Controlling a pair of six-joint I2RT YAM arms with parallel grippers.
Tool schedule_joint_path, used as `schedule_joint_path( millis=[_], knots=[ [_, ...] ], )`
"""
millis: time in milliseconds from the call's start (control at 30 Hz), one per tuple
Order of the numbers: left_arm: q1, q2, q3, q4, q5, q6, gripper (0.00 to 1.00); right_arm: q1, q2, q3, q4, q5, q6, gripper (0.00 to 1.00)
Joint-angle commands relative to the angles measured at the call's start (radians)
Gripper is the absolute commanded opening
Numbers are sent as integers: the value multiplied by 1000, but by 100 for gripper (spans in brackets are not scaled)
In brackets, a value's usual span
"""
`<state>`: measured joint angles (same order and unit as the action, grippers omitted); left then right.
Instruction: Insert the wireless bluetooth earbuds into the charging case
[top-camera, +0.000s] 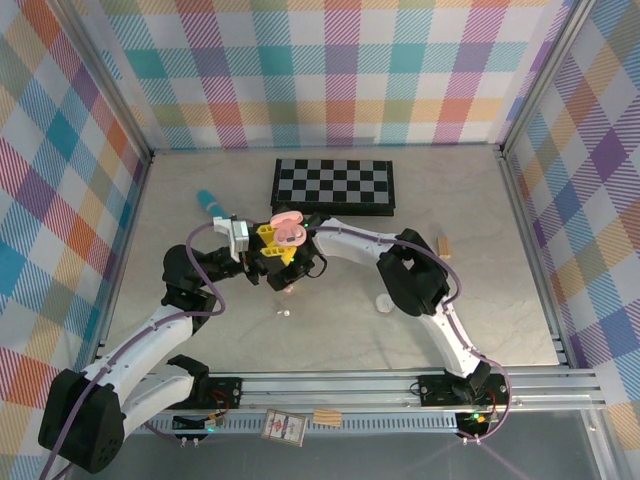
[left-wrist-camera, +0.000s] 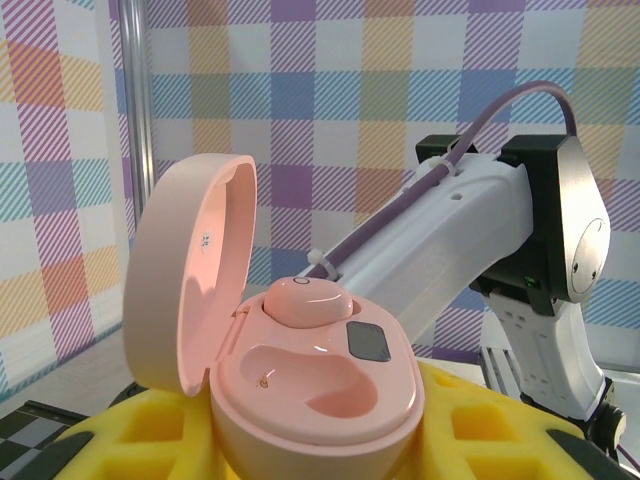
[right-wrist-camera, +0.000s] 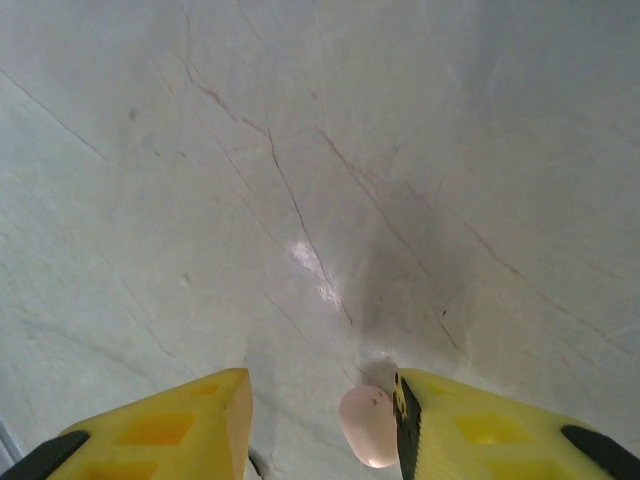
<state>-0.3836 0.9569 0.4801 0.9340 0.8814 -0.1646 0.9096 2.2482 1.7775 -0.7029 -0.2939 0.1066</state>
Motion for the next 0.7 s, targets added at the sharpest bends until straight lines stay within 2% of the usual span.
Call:
schedule_joint_path(
  millis=[0, 400, 667],
  knots=[
    [-1, -14, 20, 13, 20, -1, 31, 10, 25, 31, -54, 16, -46, 42],
    [-2, -13, 11, 15, 19, -1, 31, 21, 38, 30, -80, 56, -51, 36],
    [-1, -10, 8, 17, 18, -1, 31, 23, 17, 40, -121, 86, -100, 40]
  ],
)
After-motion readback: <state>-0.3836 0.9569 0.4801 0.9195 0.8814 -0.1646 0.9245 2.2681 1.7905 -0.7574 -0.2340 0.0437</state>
